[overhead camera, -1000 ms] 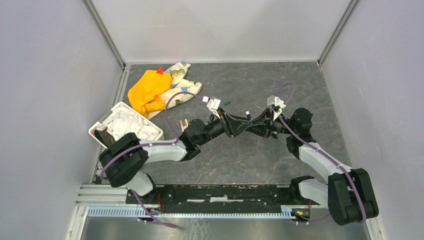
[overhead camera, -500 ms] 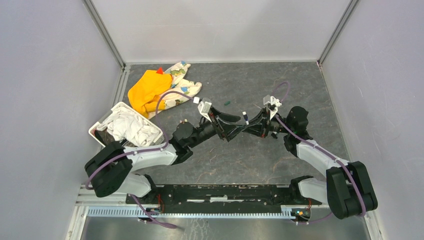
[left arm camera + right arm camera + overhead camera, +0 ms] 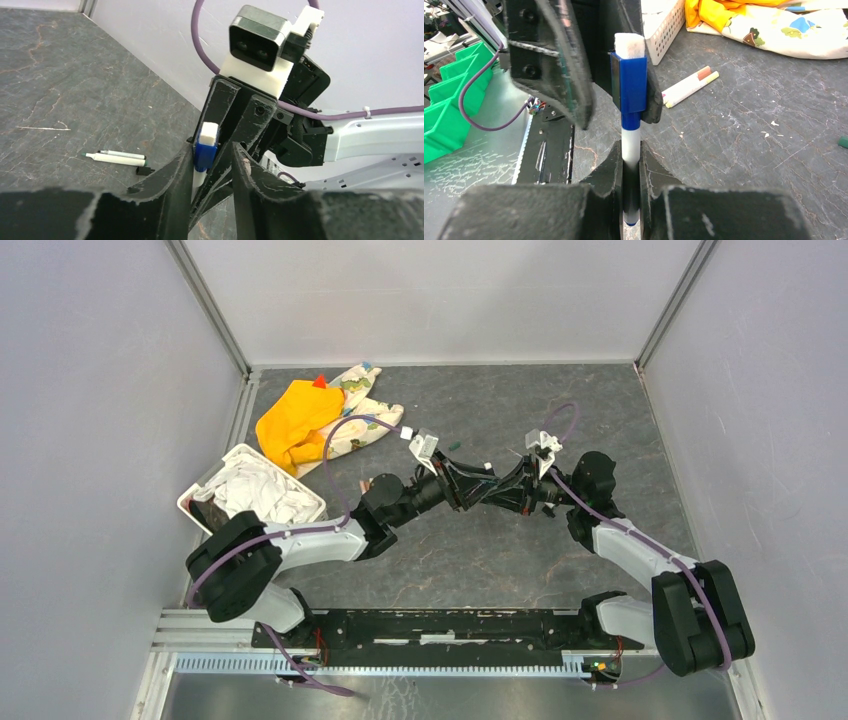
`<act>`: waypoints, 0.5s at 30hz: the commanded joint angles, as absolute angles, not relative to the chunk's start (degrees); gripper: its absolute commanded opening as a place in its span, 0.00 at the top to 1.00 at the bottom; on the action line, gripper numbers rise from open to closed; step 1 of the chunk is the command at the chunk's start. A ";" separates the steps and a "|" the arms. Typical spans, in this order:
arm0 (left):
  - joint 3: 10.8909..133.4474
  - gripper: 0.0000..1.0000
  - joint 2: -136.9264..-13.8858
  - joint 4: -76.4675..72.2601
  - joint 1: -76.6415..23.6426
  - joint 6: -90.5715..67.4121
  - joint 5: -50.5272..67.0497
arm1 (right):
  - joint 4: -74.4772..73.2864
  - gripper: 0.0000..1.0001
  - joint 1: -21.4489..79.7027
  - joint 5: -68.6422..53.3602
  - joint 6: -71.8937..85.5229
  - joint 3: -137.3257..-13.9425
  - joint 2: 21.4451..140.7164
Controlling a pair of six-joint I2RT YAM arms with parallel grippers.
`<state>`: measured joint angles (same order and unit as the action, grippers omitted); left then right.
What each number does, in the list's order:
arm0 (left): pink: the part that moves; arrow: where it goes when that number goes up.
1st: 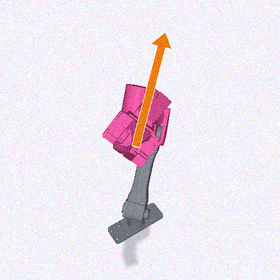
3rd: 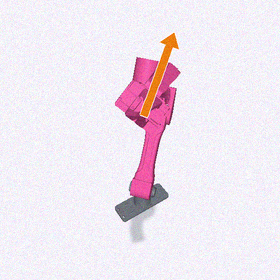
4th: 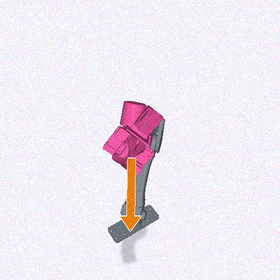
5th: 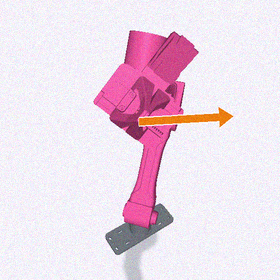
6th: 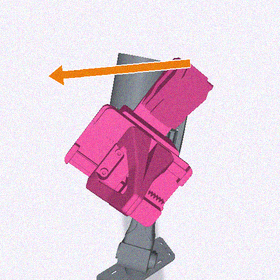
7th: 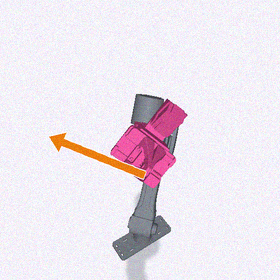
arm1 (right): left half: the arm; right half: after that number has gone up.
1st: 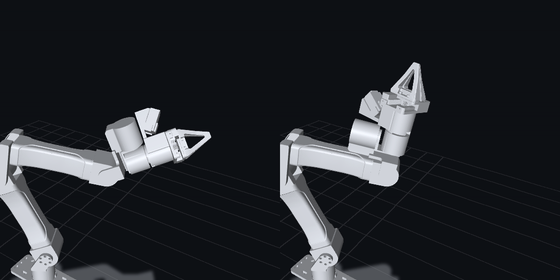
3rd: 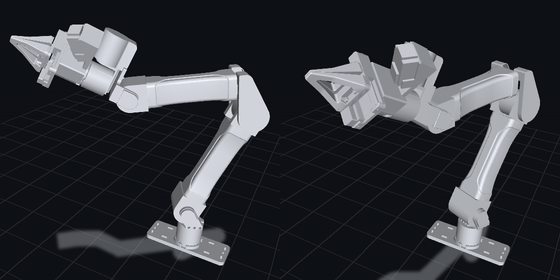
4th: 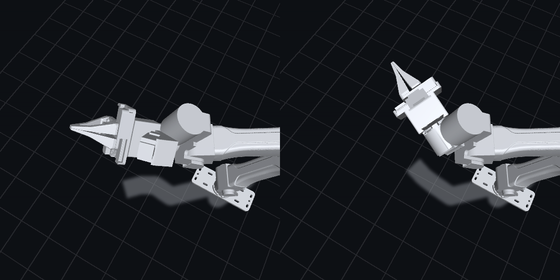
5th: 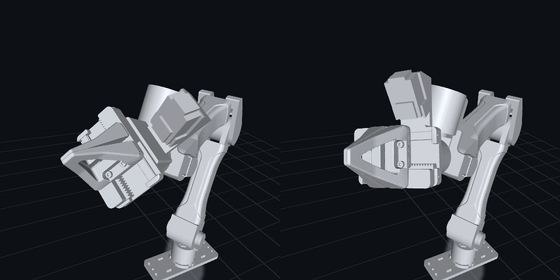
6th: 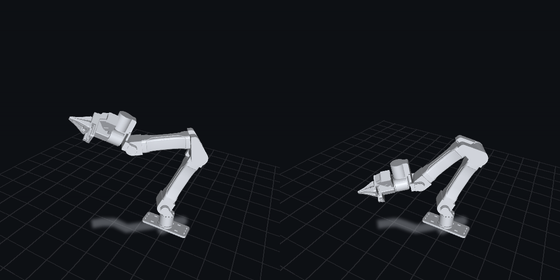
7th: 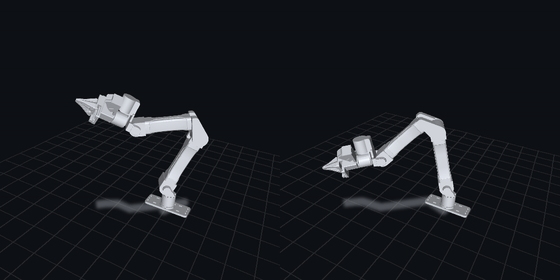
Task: Insert the pens into the pen caps
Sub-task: Place the pen at the center of the board.
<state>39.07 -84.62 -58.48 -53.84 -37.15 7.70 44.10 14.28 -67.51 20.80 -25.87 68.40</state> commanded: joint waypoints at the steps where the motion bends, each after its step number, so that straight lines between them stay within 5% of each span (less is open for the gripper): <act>1: 41.64 0.65 -85.63 -58.75 -53.62 -35.65 6.82 | 46.50 1.00 14.79 -68.38 21.45 -28.05 68.72; 9: 42.05 0.94 -85.91 -57.74 -53.61 -35.40 7.26 | 46.32 0.96 14.81 -68.12 21.37 -27.86 68.73; 15: 40.92 0.98 -84.93 -56.86 -53.61 -35.21 6.87 | 43.61 0.45 14.81 -67.60 19.46 -28.33 68.35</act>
<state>39.81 -85.52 -56.71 -53.58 -36.40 7.14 43.90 14.55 -67.55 21.34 -25.96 68.73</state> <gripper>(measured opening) 0.225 0.451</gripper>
